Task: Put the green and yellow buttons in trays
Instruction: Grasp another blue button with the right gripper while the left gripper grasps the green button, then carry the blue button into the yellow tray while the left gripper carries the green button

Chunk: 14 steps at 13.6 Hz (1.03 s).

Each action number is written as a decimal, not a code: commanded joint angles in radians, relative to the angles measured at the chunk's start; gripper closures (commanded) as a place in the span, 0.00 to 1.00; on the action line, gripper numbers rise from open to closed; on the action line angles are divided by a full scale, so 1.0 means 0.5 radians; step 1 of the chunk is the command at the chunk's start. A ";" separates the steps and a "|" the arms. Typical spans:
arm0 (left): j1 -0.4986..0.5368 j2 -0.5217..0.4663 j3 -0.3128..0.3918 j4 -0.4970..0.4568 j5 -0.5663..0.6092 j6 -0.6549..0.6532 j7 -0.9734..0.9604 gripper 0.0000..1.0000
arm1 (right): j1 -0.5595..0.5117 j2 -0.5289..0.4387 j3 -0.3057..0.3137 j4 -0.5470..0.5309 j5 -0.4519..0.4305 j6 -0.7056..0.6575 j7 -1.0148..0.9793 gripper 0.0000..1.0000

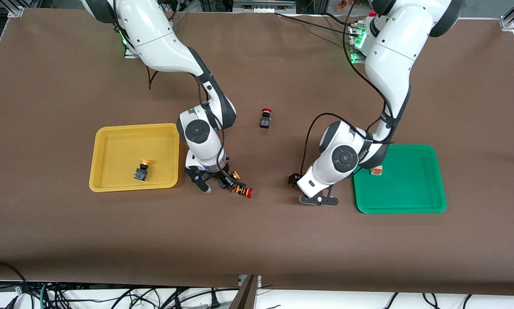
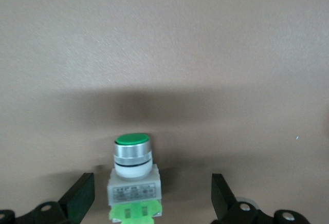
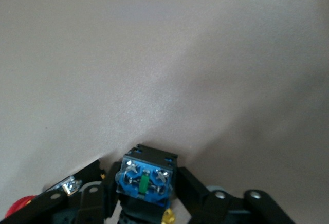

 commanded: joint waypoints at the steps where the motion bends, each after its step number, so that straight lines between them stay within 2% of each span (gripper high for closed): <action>1: -0.001 0.007 0.034 -0.010 0.022 -0.009 -0.005 0.11 | -0.003 0.043 -0.010 0.065 0.033 0.009 -0.045 1.00; 2: -0.004 0.004 0.034 -0.010 0.022 -0.015 -0.017 0.45 | -0.009 0.016 -0.020 0.065 0.011 0.000 -0.157 1.00; 3: -0.010 0.004 0.034 -0.016 0.022 -0.018 -0.026 0.72 | -0.045 -0.003 -0.020 0.059 0.020 -0.070 -0.395 1.00; 4: -0.010 0.004 0.034 -0.019 0.019 -0.021 -0.026 0.85 | -0.085 -0.033 -0.020 0.056 0.032 -0.217 -0.659 1.00; 5: -0.004 0.004 0.034 -0.019 0.019 -0.040 -0.026 0.92 | -0.101 -0.097 -0.032 0.044 0.038 -0.331 -0.859 1.00; 6: 0.014 -0.015 0.034 -0.016 0.022 -0.076 -0.023 0.93 | -0.125 -0.153 -0.071 0.034 0.039 -0.444 -1.022 1.00; 9: 0.039 -0.192 0.110 0.011 0.025 -0.502 -0.017 0.96 | -0.241 -0.325 -0.194 -0.014 0.042 -0.770 -1.586 1.00; 12: 0.066 -0.379 0.218 0.011 0.141 -0.849 0.090 0.96 | -0.481 -0.472 -0.194 -0.143 0.042 -0.844 -2.093 1.00; 14: 0.179 -0.432 0.239 0.008 0.221 -0.969 0.322 0.96 | -0.564 -0.509 -0.198 -0.208 0.042 -0.844 -2.205 1.00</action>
